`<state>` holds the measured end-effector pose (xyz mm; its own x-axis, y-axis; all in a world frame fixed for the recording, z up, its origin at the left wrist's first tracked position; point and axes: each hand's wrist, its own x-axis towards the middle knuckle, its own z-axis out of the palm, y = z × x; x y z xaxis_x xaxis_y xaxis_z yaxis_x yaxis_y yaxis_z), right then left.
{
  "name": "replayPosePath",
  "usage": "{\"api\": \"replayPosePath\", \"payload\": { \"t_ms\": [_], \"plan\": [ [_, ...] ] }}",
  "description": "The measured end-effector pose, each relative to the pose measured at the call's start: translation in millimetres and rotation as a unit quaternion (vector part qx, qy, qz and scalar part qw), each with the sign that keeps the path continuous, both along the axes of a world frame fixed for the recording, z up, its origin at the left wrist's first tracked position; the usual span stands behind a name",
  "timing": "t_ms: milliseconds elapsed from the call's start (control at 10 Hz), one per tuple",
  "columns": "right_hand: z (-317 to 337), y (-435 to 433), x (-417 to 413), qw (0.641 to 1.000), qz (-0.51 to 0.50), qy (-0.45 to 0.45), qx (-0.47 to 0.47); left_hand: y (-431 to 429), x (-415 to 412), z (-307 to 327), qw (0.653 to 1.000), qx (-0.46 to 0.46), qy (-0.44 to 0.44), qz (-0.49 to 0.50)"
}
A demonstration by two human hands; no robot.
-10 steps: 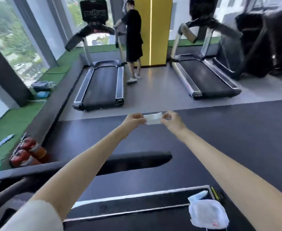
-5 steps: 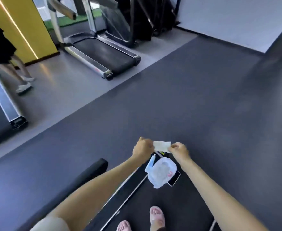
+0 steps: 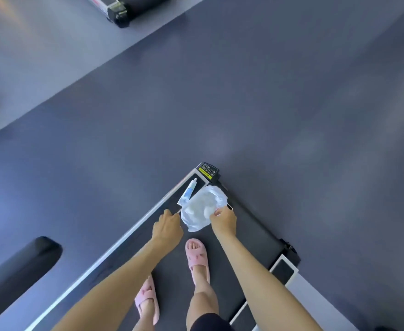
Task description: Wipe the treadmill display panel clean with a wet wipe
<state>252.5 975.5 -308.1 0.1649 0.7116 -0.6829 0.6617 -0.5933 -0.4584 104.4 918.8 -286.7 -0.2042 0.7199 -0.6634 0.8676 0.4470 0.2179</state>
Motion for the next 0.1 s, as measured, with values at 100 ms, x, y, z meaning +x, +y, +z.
{"api": "replayPosePath", "payload": {
  "t_ms": [100],
  "plan": [
    [-42.0,20.1,-0.6,0.998,0.042,-0.023,-0.047,7.1,0.9,-25.1,1.000,0.004,0.021,-0.013]
  ]
}}
